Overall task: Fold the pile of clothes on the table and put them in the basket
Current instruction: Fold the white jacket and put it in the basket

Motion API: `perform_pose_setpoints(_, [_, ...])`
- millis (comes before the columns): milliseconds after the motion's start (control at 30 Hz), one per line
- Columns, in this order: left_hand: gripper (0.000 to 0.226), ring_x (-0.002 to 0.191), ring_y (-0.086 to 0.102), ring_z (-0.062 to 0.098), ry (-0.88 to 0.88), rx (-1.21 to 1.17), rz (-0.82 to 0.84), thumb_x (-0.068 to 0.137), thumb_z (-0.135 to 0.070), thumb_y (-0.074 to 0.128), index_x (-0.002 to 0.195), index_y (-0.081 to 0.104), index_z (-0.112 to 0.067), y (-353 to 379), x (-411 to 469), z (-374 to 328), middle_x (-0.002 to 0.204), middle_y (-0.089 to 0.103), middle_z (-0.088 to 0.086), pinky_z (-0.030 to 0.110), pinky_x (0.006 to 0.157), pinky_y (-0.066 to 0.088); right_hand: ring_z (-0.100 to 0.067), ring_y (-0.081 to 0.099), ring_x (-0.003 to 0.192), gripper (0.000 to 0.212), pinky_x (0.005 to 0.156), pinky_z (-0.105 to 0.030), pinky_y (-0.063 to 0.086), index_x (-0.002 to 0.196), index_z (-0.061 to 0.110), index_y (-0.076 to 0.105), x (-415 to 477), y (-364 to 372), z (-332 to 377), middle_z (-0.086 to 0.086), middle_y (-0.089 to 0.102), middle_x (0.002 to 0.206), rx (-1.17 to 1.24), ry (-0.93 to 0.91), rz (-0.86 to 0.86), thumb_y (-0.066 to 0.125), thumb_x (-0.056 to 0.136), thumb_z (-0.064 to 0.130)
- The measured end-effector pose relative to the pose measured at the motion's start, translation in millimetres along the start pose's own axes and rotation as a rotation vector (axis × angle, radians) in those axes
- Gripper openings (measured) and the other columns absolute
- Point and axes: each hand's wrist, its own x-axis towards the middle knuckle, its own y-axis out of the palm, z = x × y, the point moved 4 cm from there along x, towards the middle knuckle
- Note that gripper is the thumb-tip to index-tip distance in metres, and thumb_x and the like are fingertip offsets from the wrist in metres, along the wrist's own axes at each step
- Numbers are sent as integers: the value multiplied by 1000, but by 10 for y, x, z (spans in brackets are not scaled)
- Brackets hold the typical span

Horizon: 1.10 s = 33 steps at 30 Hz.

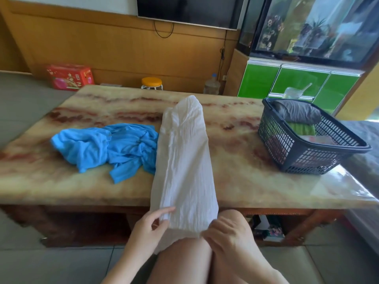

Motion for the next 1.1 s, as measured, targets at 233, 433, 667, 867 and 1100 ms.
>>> perform_pose_setpoints(233, [61,111,43,-2,66,45,-130,93,-12,54,105,48,-71,-87,-12,291,112,52,-16,3,91,31,-7,53,84,21,76,-25,45,96,26,64,-17,-99,-251,15,56,87,242,206,53,55,87,10])
perform_pose_setpoints(433, [110,127,39,15,366,613,-258,63,24,60,146,25,-39,-315,48,612,140,34,-5,35,108,37,-4,0,145,103,118,-22,1,149,38,15,207,-7,-564,20,1,157,34,28,439,40,68,-21])
perform_pose_setpoints(667, [111,142,23,26,831,1118,19,56,18,65,149,23,-25,-198,398,433,156,18,9,46,112,24,-16,17,145,63,118,-36,17,139,18,42,411,302,-737,2,24,155,-15,-265,408,46,84,-11])
perform_pose_setpoints(867, [46,136,36,11,1159,975,87,104,-15,21,122,61,-30,-119,667,266,140,49,-8,32,113,24,-7,32,138,30,114,-34,26,114,25,64,415,367,-924,12,46,142,47,-237,379,57,88,12])
perform_pose_setpoints(1100, [18,75,62,12,74,-223,-58,87,-30,59,81,68,-16,-253,1173,14,80,68,4,26,70,47,2,39,48,43,49,-18,31,54,14,44,683,293,-1150,14,44,51,696,837,257,58,93,24])
